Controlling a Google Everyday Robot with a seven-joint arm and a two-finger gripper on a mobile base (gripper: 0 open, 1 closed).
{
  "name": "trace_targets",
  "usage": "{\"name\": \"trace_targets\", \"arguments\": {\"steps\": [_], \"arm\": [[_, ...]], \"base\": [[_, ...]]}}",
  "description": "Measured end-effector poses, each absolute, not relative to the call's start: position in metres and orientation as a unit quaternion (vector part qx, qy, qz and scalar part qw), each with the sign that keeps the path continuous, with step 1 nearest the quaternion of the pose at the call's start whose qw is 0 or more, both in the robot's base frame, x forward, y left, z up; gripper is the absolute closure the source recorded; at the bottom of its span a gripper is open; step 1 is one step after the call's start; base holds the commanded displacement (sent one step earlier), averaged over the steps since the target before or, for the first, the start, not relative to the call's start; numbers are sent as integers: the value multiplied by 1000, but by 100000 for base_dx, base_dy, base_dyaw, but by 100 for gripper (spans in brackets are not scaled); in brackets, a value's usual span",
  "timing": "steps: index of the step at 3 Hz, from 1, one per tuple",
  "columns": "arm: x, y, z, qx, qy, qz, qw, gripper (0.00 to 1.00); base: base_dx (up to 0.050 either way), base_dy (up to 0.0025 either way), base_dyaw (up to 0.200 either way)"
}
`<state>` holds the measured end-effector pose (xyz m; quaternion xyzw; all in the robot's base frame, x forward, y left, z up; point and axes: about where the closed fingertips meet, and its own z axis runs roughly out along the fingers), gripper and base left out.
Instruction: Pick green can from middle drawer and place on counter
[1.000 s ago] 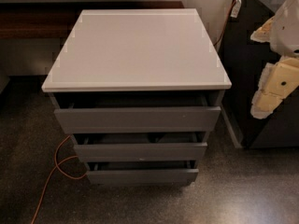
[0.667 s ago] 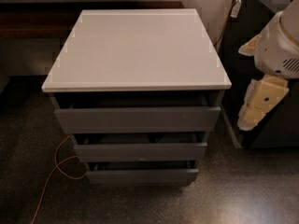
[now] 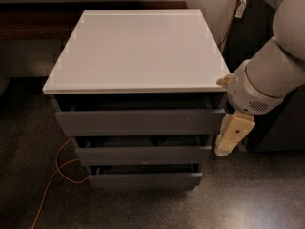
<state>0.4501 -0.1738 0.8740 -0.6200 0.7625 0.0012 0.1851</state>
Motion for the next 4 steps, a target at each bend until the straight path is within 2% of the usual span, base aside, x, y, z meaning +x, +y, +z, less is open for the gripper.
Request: {"name": "trace_targets", "arguments": {"steps": [1,4], "arm": [[462,-151,806,-637,743,-9,206,0],[460,-131,766,-666,723,22,181,0]], "base": [[0,0,0],[0,0,0]]}}
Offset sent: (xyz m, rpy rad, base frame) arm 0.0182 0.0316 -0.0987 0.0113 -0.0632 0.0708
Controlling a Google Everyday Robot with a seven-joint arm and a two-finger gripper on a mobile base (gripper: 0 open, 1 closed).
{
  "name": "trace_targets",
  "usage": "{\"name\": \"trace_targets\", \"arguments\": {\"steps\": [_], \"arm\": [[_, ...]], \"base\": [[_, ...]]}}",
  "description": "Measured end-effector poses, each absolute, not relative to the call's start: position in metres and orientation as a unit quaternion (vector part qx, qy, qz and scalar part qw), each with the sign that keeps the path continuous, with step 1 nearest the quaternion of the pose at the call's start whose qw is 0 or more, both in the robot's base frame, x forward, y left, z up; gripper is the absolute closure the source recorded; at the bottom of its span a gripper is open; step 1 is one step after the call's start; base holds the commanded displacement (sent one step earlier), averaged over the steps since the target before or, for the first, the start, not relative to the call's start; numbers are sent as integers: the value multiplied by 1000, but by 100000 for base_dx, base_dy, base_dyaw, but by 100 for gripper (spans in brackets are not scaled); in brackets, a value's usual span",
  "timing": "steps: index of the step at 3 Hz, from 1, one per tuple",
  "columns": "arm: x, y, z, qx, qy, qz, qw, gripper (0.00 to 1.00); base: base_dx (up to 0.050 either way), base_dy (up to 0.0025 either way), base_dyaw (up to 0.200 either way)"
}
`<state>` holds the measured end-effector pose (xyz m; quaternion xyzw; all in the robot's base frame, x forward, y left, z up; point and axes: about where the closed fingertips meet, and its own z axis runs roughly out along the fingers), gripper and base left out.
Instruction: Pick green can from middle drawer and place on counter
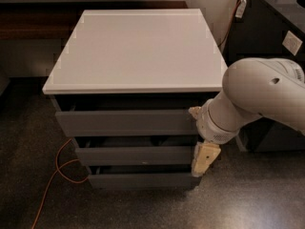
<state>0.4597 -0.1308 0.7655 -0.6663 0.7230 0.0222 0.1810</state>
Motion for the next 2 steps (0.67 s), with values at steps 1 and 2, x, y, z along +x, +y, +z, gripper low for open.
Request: {"name": "trace_targets", "arguments": {"steps": [1,2], "arm": [[457,-116,736,-681,709,37,179,0],[452,-102,703,-690,697,61,186,0]], "base": [[0,0,0],[0,0,0]]}}
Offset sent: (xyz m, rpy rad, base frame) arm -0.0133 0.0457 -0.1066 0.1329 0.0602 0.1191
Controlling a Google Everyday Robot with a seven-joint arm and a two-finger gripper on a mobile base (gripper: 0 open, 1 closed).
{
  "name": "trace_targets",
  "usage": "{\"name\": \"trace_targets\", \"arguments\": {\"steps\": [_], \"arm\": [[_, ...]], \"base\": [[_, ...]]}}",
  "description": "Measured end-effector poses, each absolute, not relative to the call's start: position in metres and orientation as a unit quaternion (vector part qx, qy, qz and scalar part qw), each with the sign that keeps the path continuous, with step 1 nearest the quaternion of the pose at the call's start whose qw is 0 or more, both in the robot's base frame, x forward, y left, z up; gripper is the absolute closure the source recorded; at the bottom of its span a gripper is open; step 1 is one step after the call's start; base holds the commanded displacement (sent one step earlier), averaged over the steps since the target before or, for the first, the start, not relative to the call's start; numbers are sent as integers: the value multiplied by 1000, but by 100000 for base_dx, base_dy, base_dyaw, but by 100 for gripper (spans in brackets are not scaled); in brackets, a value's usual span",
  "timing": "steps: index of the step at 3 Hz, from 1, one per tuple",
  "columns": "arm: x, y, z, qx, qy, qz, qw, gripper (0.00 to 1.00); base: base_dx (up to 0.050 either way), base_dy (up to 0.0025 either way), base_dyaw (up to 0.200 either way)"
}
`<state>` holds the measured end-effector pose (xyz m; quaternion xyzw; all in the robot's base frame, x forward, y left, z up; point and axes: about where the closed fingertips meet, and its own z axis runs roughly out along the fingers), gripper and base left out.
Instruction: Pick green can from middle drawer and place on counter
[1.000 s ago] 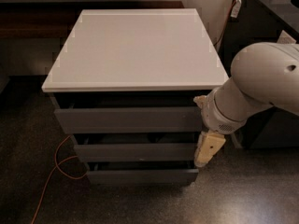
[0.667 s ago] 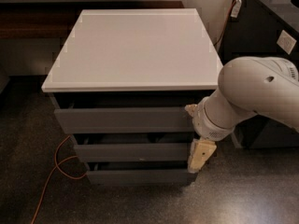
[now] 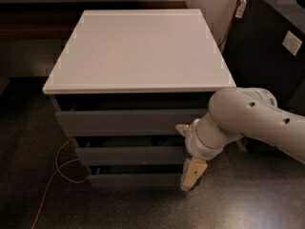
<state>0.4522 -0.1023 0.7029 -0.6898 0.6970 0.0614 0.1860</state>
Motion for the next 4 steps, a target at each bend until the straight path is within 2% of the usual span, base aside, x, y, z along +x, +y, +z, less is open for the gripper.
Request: {"name": "trace_targets", "arguments": {"steps": [2,4], "arm": [[445,-79,655,-699,680,80,208,0],[458,-67,595,-713,665,48,218,0]], "base": [[0,0,0],[0,0,0]]}}
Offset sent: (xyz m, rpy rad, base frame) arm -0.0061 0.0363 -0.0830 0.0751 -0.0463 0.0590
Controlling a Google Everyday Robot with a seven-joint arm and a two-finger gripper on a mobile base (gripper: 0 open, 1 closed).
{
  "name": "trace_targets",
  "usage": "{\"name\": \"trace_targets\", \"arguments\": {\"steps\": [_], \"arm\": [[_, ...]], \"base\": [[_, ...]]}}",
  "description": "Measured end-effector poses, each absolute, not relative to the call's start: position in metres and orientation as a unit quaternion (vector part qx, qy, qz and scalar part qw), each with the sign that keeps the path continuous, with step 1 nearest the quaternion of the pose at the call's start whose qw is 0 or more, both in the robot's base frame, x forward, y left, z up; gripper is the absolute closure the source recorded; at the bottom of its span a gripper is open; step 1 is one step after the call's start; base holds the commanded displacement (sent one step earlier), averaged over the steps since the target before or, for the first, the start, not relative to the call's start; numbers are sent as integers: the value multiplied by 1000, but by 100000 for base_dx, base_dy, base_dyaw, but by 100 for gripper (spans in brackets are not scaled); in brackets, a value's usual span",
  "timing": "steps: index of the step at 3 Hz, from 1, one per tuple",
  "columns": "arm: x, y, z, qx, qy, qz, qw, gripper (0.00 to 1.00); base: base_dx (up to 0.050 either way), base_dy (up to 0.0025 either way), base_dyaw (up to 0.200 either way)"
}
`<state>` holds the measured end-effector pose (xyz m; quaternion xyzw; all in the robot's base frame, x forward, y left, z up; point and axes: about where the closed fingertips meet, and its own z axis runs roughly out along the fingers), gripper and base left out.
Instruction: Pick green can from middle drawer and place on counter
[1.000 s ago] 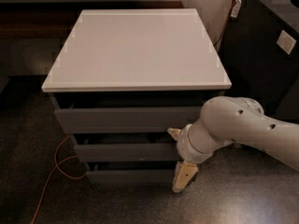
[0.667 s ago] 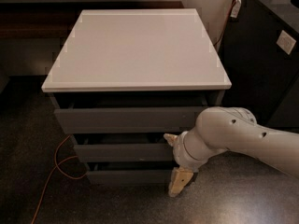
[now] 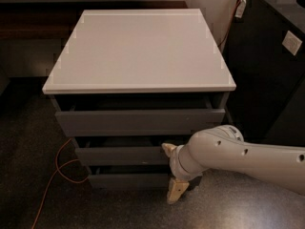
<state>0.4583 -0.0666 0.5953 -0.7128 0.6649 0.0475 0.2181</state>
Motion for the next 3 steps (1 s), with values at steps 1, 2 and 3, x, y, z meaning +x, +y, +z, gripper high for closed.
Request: {"name": "trace_targets", "arguments": {"steps": [1,2,3], "arm": [[458,-66,594,-713,664,50,218,0],[463,-58,569,-714,667,65,202,0],[481,-56,533,-703,682,78,186,0]], "base": [[0,0,0],[0,0,0],[0,0,0]]}}
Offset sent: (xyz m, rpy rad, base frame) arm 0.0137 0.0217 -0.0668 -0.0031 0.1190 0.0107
